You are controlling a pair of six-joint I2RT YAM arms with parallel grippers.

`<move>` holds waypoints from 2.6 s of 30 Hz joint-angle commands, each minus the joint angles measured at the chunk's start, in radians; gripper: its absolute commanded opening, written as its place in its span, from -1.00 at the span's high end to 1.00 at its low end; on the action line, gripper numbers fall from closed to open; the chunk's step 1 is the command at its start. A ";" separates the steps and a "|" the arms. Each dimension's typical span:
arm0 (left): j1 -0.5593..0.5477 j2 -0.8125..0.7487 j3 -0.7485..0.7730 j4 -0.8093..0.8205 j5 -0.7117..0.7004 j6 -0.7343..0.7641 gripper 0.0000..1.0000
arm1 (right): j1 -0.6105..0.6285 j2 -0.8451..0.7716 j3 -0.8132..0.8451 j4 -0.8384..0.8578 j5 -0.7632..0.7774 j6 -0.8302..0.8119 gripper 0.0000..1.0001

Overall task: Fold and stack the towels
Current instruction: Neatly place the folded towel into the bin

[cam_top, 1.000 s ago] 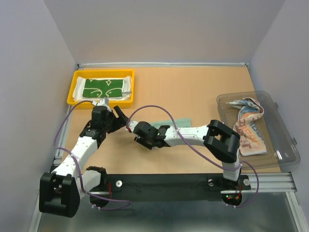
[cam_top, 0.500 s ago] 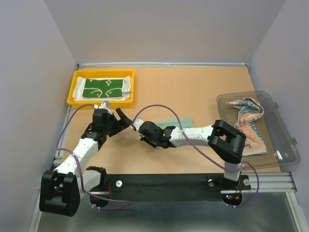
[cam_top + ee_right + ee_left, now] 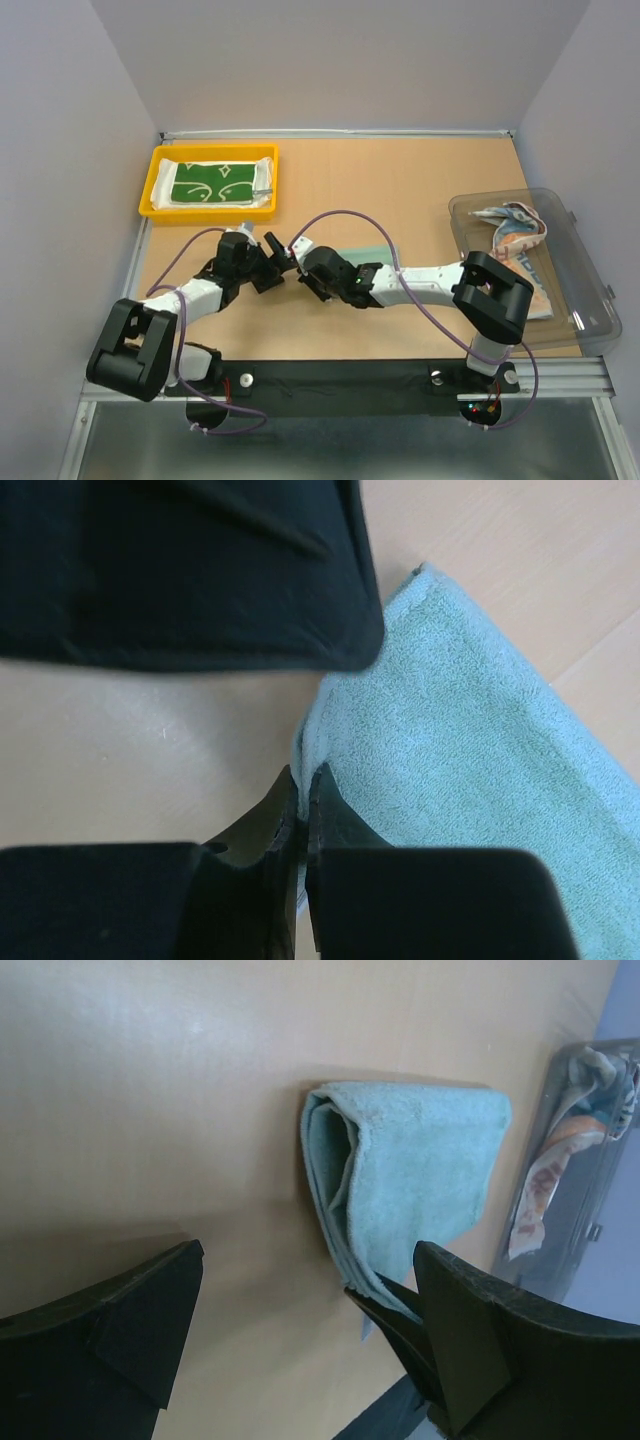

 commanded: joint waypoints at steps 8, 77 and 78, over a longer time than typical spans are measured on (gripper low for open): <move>-0.133 0.179 -0.005 0.231 -0.068 -0.168 -0.94 | -0.009 -0.056 -0.076 0.200 -0.007 0.079 0.99; 0.302 0.702 1.696 -1.017 -0.210 0.907 1.00 | -0.015 -0.448 -0.276 -0.041 0.278 0.125 -1.00; 0.302 0.712 1.705 -1.031 -0.211 0.925 1.00 | -0.015 -0.448 -0.274 -0.042 0.277 0.124 -1.00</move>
